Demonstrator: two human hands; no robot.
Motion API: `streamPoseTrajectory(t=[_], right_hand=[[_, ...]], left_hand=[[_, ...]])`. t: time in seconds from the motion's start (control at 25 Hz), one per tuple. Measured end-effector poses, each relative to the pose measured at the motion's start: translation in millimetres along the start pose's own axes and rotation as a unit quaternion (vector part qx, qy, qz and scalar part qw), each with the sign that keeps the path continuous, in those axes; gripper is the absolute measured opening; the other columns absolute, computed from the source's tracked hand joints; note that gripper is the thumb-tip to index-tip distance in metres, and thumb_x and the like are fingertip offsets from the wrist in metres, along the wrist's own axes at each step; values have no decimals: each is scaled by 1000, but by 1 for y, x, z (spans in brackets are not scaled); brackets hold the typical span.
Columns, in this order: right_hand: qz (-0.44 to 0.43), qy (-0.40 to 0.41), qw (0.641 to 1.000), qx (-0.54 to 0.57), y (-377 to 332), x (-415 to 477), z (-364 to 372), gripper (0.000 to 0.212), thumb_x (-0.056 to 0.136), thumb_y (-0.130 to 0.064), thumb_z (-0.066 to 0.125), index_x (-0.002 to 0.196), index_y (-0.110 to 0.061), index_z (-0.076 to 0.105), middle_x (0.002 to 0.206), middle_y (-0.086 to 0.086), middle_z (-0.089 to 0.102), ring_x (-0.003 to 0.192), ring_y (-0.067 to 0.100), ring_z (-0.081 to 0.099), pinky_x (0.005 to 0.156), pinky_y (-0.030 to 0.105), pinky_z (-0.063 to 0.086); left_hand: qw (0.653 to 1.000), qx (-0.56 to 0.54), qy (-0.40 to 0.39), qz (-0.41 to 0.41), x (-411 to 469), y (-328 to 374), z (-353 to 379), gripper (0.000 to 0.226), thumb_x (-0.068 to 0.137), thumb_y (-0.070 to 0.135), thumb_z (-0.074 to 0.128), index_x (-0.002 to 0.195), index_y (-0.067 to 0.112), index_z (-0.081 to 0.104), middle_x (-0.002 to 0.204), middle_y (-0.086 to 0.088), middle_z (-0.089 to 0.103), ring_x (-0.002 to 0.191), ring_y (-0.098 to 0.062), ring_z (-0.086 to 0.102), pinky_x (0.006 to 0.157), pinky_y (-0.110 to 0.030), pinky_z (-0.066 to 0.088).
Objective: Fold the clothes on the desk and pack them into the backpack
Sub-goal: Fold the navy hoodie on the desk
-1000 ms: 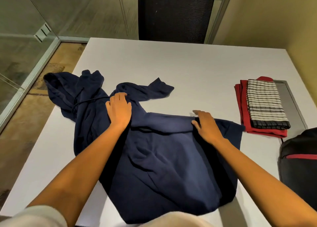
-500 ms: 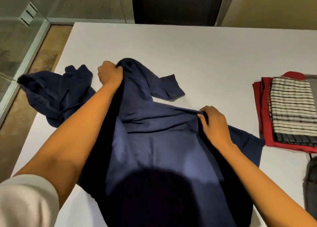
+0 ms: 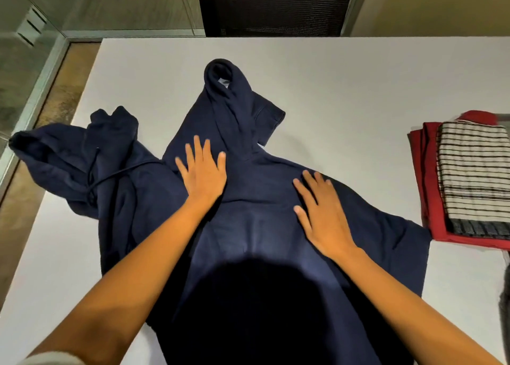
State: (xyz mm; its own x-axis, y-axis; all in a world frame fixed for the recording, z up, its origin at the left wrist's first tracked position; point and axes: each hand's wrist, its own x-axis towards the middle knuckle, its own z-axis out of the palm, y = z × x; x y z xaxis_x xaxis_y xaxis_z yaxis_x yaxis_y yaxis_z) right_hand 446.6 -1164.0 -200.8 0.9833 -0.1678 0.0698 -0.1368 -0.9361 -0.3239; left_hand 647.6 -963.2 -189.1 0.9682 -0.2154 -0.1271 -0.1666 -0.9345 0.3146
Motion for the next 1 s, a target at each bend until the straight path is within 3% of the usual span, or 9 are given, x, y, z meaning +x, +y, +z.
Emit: streamPoseTrajectory(t=[0.08,0.16,0.68,0.8,0.92,1.0], right_hand=[[-6,-48,996,-70,1,3,12,59,103,-43,27,155,-16,17,162,8,13,149,28,11,121,45,11],[-6,-59,993,-97,5,15,15,60,103,-46,24,156,-20,12,163,5,9,150,26,8,121,45,10],[-195,-115,967,-116,37,217,20,58,101,-52,12,155,-30,12,163,-4,9,150,19,5,122,42,2],[-147,-102,973,-144,34,244,19,61,99,-55,5,155,-32,13,163,-3,11,150,22,8,122,45,2],[-4,-56,994,-89,12,227,18,71,94,-57,2,154,-23,21,162,7,15,149,30,10,121,48,-1],[94,-5,993,-66,-1,185,25,67,98,-55,10,153,-20,25,161,11,15,149,32,10,120,50,-1]], left_hand=[[999,51,-13,3,-2,-17,14,62,101,49,25,154,23,6,162,-2,-2,149,-26,-2,118,-54,-3],[998,57,-1,13,12,-24,17,63,100,52,25,154,28,3,162,0,-4,148,-27,-3,116,-54,-6],[994,38,36,-98,123,-65,-12,62,98,58,20,153,35,3,162,-1,-5,148,-27,-6,117,-53,-7],[993,28,5,-117,137,-68,-20,66,97,61,20,153,34,1,162,-2,-9,148,-27,-10,118,-52,-6],[988,-31,-81,-127,148,-64,-49,72,94,65,25,154,29,5,162,-4,-8,148,-29,-7,119,-50,-2],[994,-25,-68,-88,134,-64,-53,71,96,61,29,154,24,13,162,-6,-3,148,-29,0,119,-49,1]])
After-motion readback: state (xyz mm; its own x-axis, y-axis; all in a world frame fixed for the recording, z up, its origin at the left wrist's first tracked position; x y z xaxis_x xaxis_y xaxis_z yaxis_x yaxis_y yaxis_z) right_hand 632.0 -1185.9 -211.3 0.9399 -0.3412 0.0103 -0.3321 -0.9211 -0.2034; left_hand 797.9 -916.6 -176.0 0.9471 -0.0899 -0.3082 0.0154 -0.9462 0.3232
